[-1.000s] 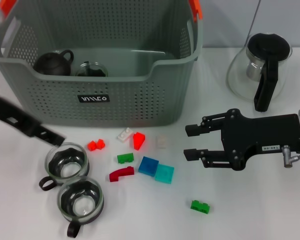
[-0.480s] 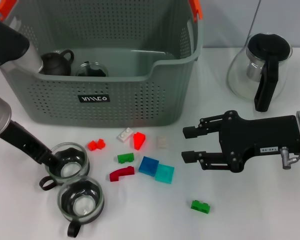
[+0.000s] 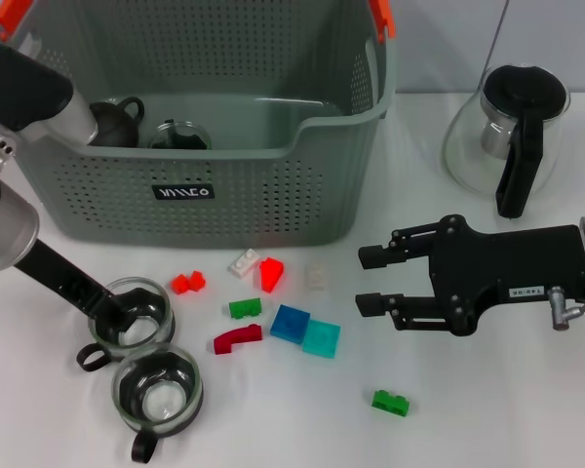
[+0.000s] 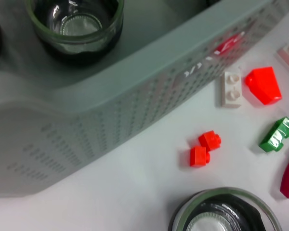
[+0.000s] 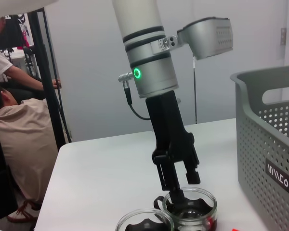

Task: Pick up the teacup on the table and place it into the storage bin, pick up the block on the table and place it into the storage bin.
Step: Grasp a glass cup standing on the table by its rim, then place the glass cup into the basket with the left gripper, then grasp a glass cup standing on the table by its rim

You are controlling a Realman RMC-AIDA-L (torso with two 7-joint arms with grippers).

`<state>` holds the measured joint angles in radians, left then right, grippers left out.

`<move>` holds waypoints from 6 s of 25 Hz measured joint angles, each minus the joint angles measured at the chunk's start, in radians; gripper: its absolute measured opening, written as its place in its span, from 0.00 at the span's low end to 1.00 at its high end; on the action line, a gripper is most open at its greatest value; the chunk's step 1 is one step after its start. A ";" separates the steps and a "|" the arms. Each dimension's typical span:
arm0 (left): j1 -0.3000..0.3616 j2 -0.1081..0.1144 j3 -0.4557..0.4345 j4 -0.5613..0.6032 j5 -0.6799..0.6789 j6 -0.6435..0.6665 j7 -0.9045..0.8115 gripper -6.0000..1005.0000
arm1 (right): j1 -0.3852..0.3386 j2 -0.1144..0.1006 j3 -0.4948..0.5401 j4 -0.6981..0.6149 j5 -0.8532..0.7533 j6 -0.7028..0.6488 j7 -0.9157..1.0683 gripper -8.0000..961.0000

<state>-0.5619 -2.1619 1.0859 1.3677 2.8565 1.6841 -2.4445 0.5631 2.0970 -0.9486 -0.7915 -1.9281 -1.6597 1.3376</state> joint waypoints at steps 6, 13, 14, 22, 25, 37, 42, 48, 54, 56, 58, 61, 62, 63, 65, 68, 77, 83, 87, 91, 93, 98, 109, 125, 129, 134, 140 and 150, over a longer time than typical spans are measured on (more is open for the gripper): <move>-0.021 0.003 0.001 -0.092 0.001 -0.066 -0.018 0.72 | -0.002 0.000 0.001 0.000 0.000 -0.001 0.000 0.56; -0.024 0.006 0.009 -0.138 0.001 -0.105 -0.045 0.69 | 0.000 -0.001 0.002 0.000 0.000 -0.010 0.000 0.56; -0.023 0.007 0.011 -0.140 0.001 -0.108 -0.053 0.69 | 0.000 -0.001 0.002 0.000 0.000 -0.010 0.000 0.56; -0.026 0.019 0.014 -0.163 0.003 -0.120 -0.089 0.41 | 0.003 -0.002 0.002 0.000 0.001 -0.011 0.003 0.56; -0.027 0.023 0.012 -0.165 0.003 -0.119 -0.092 0.35 | 0.004 -0.004 0.002 0.000 0.001 -0.011 0.005 0.56; -0.027 0.037 -0.047 -0.158 -0.007 -0.106 -0.088 0.05 | 0.003 -0.005 0.005 -0.001 0.002 -0.013 0.008 0.56; -0.031 0.062 -0.256 -0.178 -0.105 -0.044 0.020 0.05 | 0.002 -0.005 0.008 -0.003 0.002 -0.012 0.008 0.56; -0.019 0.130 -0.464 -0.341 -0.302 0.037 0.196 0.05 | 0.004 -0.004 0.017 -0.008 0.001 -0.027 0.008 0.56; -0.012 0.225 -0.627 -0.622 -0.483 0.146 0.420 0.05 | 0.004 -0.005 0.022 -0.007 0.001 -0.032 0.008 0.56; -0.013 0.252 -0.669 -0.713 -0.539 0.202 0.490 0.05 | 0.004 -0.005 0.024 -0.006 0.001 -0.032 0.008 0.56; -0.014 0.263 -0.705 -0.747 -0.590 0.266 0.534 0.05 | 0.004 -0.005 0.025 -0.005 0.001 -0.033 0.008 0.56; -0.015 0.266 -0.733 -0.767 -0.698 0.345 0.551 0.05 | 0.005 -0.005 0.025 -0.004 0.001 -0.033 0.007 0.56; -0.017 0.268 -0.736 -0.774 -0.744 0.356 0.545 0.05 | 0.004 -0.005 0.025 -0.003 0.001 -0.034 0.006 0.56; -0.022 0.271 -0.736 -0.779 -0.783 0.356 0.530 0.05 | 0.004 -0.005 0.025 -0.003 0.000 -0.034 0.005 0.56; -0.041 0.279 -0.737 -0.784 -0.861 0.355 0.484 0.06 | 0.003 -0.005 0.025 -0.004 -0.001 -0.035 0.004 0.56; -0.101 0.292 -0.738 -0.765 -0.930 0.318 0.379 0.06 | 0.000 -0.005 0.025 -0.004 0.000 -0.037 0.000 0.56; -0.292 0.329 -0.527 -0.627 -0.870 -0.147 0.096 0.06 | -0.017 -0.001 0.035 0.021 0.043 -0.111 -0.120 0.56; -0.360 0.337 -0.301 -0.587 -0.693 -0.371 -0.015 0.06 | -0.034 0.000 0.047 0.026 0.057 -0.128 -0.159 0.56; -0.421 0.307 -0.187 -0.587 -0.480 -0.478 -0.069 0.06 | -0.034 0.000 0.048 0.026 0.057 -0.125 -0.159 0.56; -0.465 0.243 -0.097 -0.602 -0.239 -0.598 -0.122 0.07 | -0.028 0.000 0.057 0.026 0.058 -0.123 -0.157 0.56; -0.482 0.200 -0.079 -0.624 -0.128 -0.671 -0.127 0.07 | -0.026 0.000 0.059 0.026 0.058 -0.123 -0.155 0.56; -0.496 0.149 0.033 -0.681 -0.006 -0.787 -0.140 0.07 | -0.025 0.000 0.059 0.026 0.058 -0.123 -0.151 0.56; -0.499 0.154 0.116 -0.737 -0.001 -0.796 -0.136 0.07 | -0.029 -0.002 0.059 0.026 0.058 -0.123 -0.150 0.56; -0.347 0.098 -0.221 -0.377 -0.208 -0.591 -0.079 0.38 | -0.030 -0.003 0.080 0.026 0.058 -0.128 -0.147 0.56; -0.271 0.126 -0.342 -0.346 -0.478 -0.468 -0.012 0.51 | -0.026 -0.003 0.080 0.026 0.058 -0.129 -0.136 0.56; -0.150 0.237 -0.528 -0.583 -0.975 -0.105 0.249 0.71 | -0.025 -0.005 0.080 0.026 0.058 -0.130 -0.129 0.56; -0.038 0.318 -0.612 -0.790 -1.074 0.224 0.425 0.74 | -0.028 -0.005 0.082 0.023 0.058 -0.132 -0.129 0.56; -0.003 0.282 -0.478 -0.467 -0.575 0.326 0.426 0.73 | -0.021 -0.008 0.081 0.021 0.054 -0.130 -0.128 0.56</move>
<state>-0.5647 -1.8799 0.6076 0.9007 2.2819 2.0103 -2.0189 0.5420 2.0889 -0.8675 -0.7707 -1.8743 -1.7895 1.2092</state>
